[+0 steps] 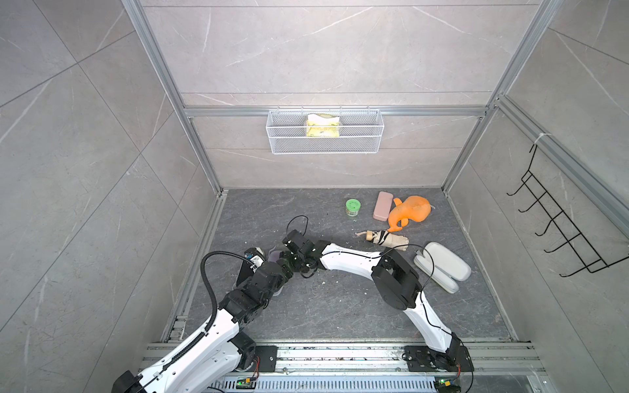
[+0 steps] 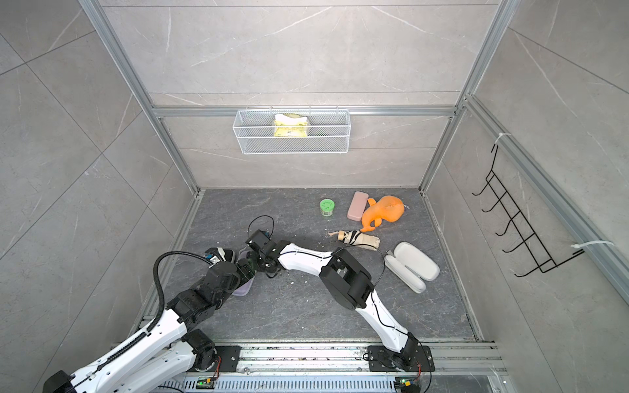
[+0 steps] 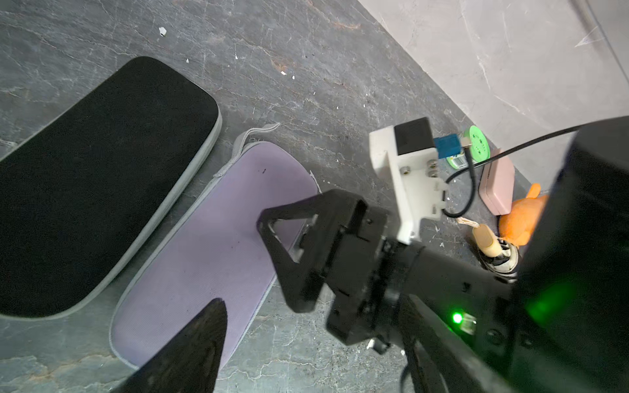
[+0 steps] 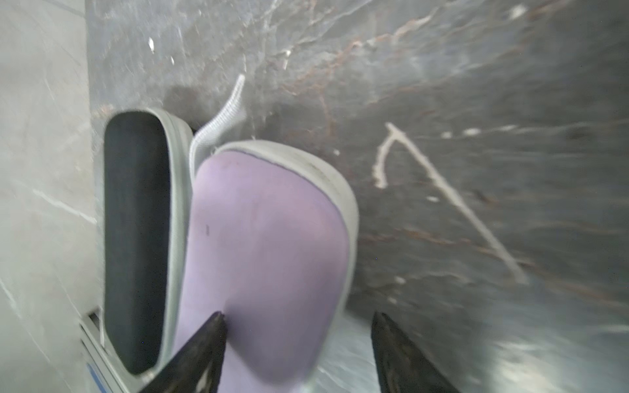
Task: Put umbrellas into zippered umbrella sleeves
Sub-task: Move the umbrella sleeve at the center of the board.
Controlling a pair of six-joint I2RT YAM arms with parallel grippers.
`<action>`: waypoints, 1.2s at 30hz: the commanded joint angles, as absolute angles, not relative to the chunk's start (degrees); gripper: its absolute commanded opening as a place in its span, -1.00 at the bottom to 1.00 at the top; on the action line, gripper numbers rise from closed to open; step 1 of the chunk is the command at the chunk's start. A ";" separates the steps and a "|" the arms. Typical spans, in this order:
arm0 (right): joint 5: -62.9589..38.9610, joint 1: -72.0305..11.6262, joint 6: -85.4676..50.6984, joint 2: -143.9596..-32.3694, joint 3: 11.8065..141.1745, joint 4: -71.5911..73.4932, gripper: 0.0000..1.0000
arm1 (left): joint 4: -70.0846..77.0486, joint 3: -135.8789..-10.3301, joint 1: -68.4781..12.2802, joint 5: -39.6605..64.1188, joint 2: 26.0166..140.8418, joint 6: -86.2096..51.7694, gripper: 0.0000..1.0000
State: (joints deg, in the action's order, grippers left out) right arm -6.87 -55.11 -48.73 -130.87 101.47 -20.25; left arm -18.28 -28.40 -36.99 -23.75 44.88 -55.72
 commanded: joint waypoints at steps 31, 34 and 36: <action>17.03 -7.12 -18.51 -91.23 57.83 -39.46 0.57 | 10.02 -37.00 -37.36 -11.45 75.44 -40.11 0.63; 16.98 -7.13 -18.90 -93.90 57.38 -38.12 0.45 | 10.10 -35.31 -37.27 -13.17 74.05 -40.08 0.64; 17.69 -7.03 -18.49 -95.05 56.92 -37.13 0.35 | 9.98 -34.68 -37.26 -13.18 73.51 -40.56 0.64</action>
State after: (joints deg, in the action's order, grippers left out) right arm 17.19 -7.35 -18.24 -93.36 58.13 -38.98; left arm 9.02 -35.51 -37.12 -11.51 75.20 -40.51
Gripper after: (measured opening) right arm 0.683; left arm 0.818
